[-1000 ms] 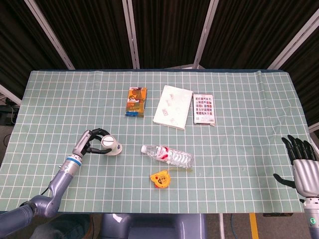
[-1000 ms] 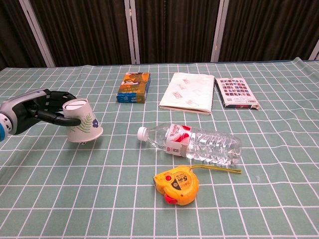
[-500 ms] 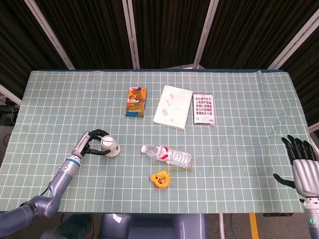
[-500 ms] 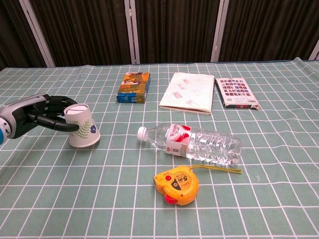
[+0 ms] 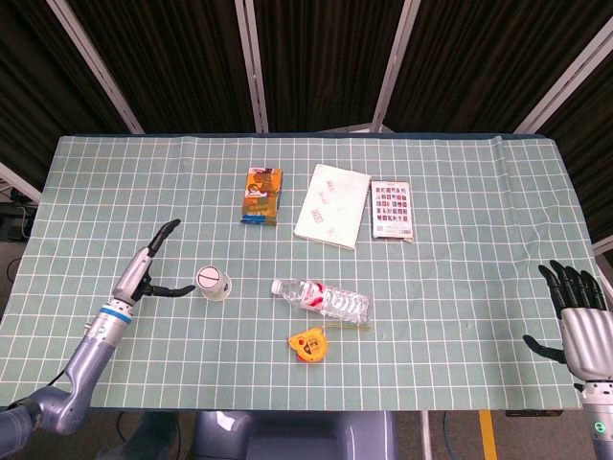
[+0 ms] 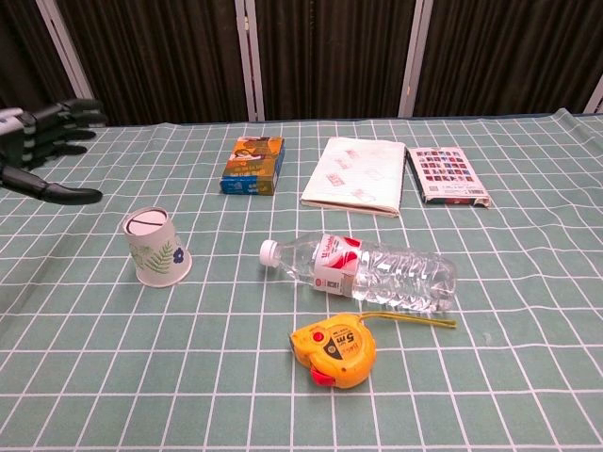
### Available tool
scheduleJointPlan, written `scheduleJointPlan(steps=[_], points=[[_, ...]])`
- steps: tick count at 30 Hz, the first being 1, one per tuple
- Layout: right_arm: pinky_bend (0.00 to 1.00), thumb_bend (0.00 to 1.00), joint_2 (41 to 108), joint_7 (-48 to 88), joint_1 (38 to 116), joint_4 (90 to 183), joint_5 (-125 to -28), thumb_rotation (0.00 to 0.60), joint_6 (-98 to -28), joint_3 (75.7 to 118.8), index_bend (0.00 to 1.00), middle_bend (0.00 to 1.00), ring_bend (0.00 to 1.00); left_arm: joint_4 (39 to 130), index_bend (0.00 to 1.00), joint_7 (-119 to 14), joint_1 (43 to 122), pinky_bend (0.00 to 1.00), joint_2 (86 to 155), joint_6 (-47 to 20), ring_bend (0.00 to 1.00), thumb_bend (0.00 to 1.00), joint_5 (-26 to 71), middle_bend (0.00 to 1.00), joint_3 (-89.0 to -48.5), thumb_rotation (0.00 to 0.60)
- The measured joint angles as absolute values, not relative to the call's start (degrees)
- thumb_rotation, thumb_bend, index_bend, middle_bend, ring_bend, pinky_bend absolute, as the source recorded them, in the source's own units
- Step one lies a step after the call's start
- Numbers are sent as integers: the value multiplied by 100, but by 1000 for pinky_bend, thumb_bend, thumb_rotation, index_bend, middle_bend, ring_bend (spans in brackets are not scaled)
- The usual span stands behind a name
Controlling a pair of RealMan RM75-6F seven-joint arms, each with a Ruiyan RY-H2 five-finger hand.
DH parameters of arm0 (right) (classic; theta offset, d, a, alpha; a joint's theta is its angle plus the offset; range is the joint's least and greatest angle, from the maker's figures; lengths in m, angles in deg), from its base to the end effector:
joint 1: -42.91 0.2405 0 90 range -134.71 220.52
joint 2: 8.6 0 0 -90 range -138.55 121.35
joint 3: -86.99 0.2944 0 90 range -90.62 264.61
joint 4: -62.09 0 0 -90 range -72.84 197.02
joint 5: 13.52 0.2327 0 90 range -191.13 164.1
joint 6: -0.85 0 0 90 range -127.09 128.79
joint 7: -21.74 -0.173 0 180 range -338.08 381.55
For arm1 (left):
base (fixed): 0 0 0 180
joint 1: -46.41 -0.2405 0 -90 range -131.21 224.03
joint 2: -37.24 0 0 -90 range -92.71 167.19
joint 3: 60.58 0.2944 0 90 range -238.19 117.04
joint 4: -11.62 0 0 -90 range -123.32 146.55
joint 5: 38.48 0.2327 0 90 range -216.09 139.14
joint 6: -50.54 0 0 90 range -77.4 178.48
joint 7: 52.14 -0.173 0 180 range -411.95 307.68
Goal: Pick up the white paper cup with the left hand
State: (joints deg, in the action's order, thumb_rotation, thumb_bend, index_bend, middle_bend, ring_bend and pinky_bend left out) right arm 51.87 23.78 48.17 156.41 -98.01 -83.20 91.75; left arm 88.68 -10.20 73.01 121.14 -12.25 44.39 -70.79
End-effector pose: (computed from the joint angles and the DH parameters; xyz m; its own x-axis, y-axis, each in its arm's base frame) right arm -0.3513 -0.2247 0.1790 0.4494 0.0175 0.8932 -0.8933 0.0068 0.4493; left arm -0.2748 0.3650 0.0149 -0.3517 0.2972 0.8877 0.9120 -0.1051 0.3965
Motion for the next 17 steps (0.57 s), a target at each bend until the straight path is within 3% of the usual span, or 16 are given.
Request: scheduleJointPlan(steps=[7, 12, 17], points=[[0, 0, 5152, 2322, 4790, 15702, -9920, 600, -8426, 9163, 0, 0, 0, 9311, 0, -3166, 6800, 0, 11699, -2204, 0, 0, 4561, 0, -6989, 600], [0, 0, 5118, 2274, 4750, 15724, -10040, 600, -8565, 9153, 0, 0, 0, 10154, 0, -4999, 6135, 0, 11226, -3060, 0, 0, 4495, 0, -6782, 600], [0, 0, 5086, 2221, 4709, 15736, -10153, 600, -8680, 9139, 0, 0, 0, 10683, 0, -5643, 5491, 0, 10786, -3724, 0, 0, 4517, 0, -6439, 600]])
